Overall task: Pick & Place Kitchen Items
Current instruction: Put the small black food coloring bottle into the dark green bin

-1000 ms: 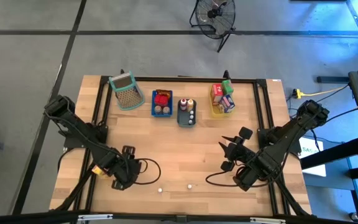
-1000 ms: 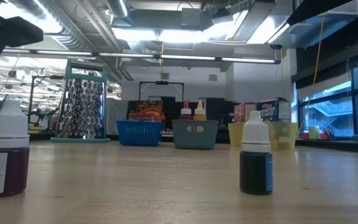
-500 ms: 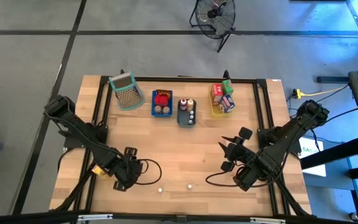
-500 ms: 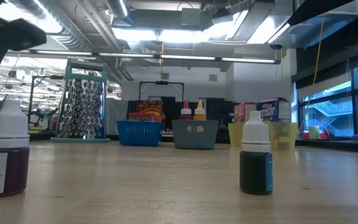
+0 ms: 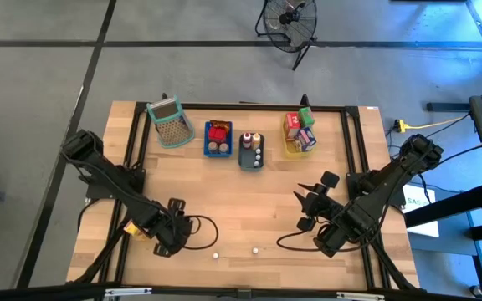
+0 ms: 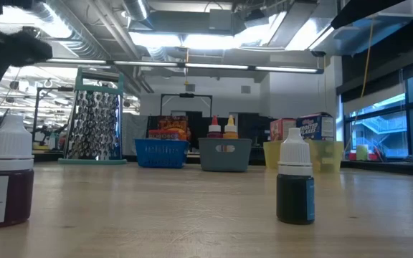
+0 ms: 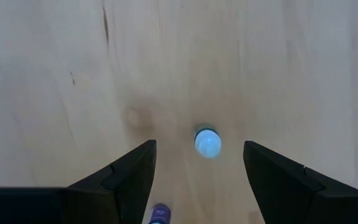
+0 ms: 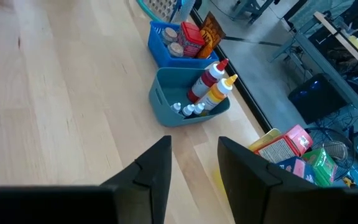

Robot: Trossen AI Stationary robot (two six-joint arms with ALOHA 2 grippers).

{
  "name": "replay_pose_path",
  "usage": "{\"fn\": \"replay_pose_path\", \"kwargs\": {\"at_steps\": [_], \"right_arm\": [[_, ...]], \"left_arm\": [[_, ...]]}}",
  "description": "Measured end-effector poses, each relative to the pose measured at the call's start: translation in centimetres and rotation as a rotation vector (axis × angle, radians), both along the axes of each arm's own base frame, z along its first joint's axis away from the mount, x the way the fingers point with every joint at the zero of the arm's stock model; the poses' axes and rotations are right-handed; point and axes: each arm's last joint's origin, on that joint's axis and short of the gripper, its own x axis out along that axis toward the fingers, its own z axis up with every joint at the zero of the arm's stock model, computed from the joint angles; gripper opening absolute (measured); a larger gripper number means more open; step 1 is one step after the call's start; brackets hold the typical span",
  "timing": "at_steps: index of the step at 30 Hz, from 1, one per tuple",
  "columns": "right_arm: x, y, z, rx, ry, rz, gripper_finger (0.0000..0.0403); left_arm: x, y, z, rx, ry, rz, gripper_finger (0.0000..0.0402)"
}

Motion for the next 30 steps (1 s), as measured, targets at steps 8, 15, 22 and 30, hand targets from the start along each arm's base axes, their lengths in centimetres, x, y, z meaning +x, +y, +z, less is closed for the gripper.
{"fn": "replay_pose_path", "kwargs": {"at_steps": [8,15,22,30], "right_arm": [[0.0,0.0,0.0,0.001,0.000,0.000,0.0133],[0.0,0.0,0.0,0.003,-0.002,0.000,0.0133],[0.0,0.0,0.0,0.003,-0.002,0.000,0.0133],[0.0,0.0,0.0,0.003,-0.001,0.000,0.0133]], "left_arm": [[0.5,-0.5,-1.9,0.034,0.073,-0.050,0.0237],[0.7,-0.8,-2.7,0.038,0.105,-0.053,0.0237],[0.9,-0.9,-3.0,0.041,0.104,-0.076,0.0237],[0.9,-0.8,-3.0,0.048,0.100,-0.075,0.0236]]}}
